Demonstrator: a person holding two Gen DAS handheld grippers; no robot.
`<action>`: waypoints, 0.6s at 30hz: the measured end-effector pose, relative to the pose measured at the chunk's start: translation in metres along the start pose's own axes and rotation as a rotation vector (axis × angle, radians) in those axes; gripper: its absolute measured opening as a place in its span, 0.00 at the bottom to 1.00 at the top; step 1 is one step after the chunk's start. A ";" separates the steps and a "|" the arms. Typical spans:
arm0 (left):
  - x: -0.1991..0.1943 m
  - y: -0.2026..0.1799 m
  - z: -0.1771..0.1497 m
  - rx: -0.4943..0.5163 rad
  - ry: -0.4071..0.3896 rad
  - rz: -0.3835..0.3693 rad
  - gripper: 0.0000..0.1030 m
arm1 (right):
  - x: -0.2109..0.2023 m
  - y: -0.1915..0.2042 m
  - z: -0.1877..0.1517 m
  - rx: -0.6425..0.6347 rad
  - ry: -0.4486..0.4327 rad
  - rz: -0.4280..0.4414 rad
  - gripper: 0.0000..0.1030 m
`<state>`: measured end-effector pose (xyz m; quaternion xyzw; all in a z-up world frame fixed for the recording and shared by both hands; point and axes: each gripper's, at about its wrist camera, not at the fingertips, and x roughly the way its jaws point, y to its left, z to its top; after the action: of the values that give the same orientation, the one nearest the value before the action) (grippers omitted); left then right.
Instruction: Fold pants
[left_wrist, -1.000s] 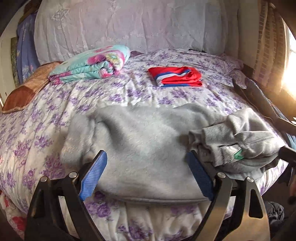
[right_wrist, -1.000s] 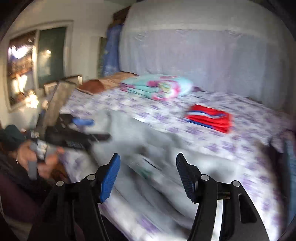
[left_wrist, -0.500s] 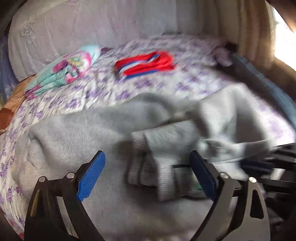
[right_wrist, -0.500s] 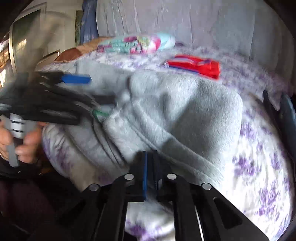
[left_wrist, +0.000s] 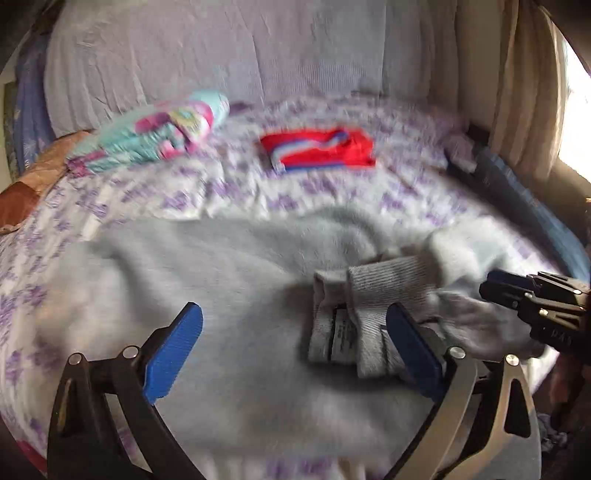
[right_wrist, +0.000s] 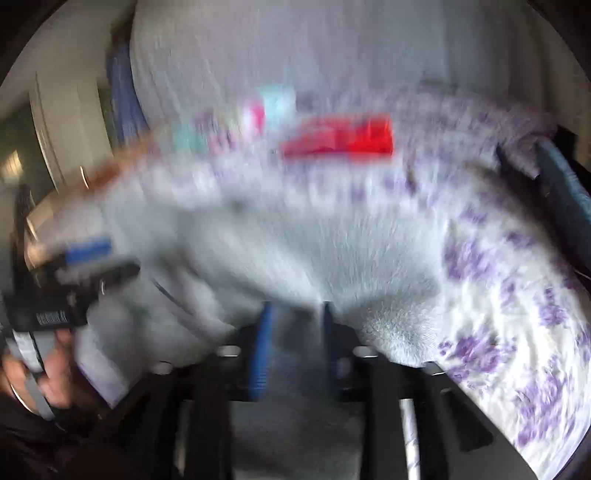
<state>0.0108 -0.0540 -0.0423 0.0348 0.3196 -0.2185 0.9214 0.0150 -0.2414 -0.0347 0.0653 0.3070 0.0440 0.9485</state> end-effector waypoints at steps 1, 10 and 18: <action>-0.021 0.011 -0.001 -0.036 -0.035 -0.023 0.95 | -0.023 0.005 -0.002 0.001 -0.106 0.047 0.78; -0.014 0.142 -0.044 -0.575 0.163 -0.038 0.94 | -0.030 0.050 -0.027 -0.152 -0.192 0.031 0.83; 0.021 0.134 -0.028 -0.646 0.214 -0.153 0.95 | -0.042 0.071 -0.041 -0.175 -0.188 0.043 0.83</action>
<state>0.0669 0.0648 -0.0874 -0.2599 0.4687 -0.1698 0.8270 -0.0459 -0.1722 -0.0327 -0.0075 0.2101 0.0846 0.9740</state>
